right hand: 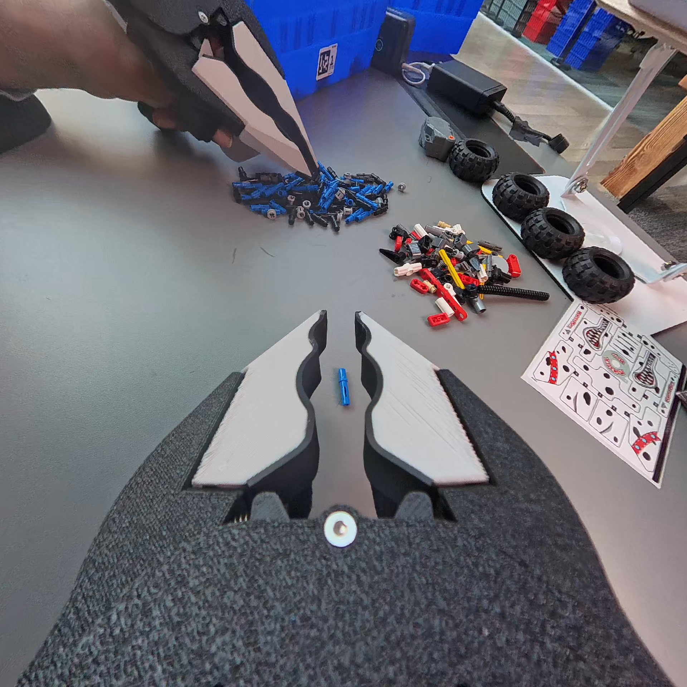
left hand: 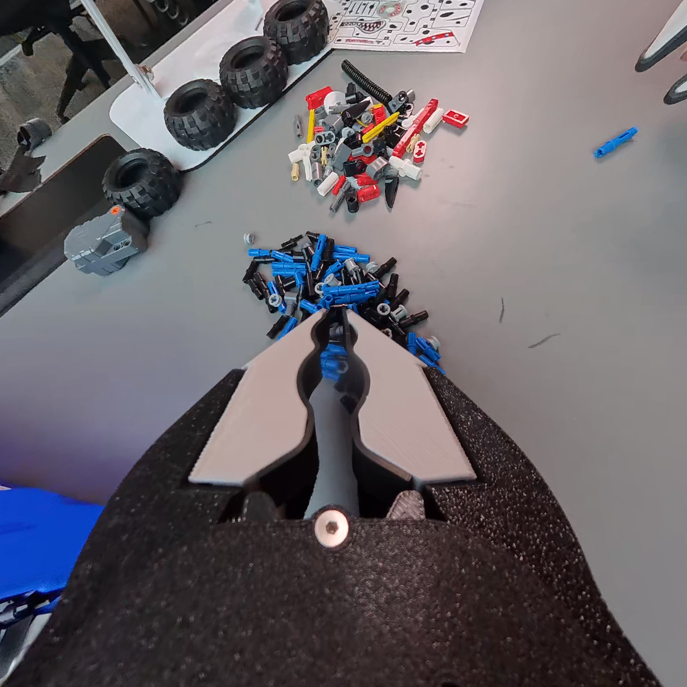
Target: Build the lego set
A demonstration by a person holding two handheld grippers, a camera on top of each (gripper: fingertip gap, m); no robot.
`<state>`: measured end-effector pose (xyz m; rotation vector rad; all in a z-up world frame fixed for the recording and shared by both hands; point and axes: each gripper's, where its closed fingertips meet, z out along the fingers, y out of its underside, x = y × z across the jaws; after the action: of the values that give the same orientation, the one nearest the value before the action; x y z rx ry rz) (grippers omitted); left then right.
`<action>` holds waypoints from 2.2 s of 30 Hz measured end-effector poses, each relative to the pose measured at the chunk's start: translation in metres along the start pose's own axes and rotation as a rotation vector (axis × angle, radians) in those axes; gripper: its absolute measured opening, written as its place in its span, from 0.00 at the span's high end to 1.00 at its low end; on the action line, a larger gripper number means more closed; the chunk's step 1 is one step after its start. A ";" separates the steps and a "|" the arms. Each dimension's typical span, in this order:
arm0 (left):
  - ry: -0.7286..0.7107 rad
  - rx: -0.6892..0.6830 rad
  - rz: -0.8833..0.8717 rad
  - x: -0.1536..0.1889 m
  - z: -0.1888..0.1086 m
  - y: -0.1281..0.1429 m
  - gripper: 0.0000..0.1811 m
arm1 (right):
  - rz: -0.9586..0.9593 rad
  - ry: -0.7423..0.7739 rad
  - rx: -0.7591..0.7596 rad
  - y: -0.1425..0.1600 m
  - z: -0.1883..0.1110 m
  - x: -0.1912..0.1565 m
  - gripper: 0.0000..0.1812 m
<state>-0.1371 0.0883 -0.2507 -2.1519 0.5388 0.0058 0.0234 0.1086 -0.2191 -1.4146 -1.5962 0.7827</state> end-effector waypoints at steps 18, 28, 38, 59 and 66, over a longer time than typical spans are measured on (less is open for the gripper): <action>-0.034 0.012 -0.079 -0.014 -0.004 0.001 0.97 | 0.042 -0.038 0.053 -0.010 -0.003 -0.005 0.89; 0.092 0.006 0.006 0.019 0.001 -0.004 0.96 | 0.143 -0.035 0.092 -0.020 -0.006 0.001 0.78; -0.016 -0.076 -0.053 -0.009 0.001 0.015 0.98 | 0.109 -0.043 0.073 -0.015 -0.003 -0.002 0.79; 0.093 -0.044 0.036 0.012 0.017 -0.004 0.95 | 0.097 -0.052 0.065 -0.013 -0.001 -0.004 0.82; 0.024 -0.074 0.010 -0.004 0.015 0.003 0.97 | 0.095 -0.049 0.062 -0.012 -0.001 -0.004 0.82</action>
<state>-0.1391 0.0995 -0.2615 -2.2237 0.5709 0.0052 0.0190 0.1026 -0.2089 -1.4450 -1.5375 0.9218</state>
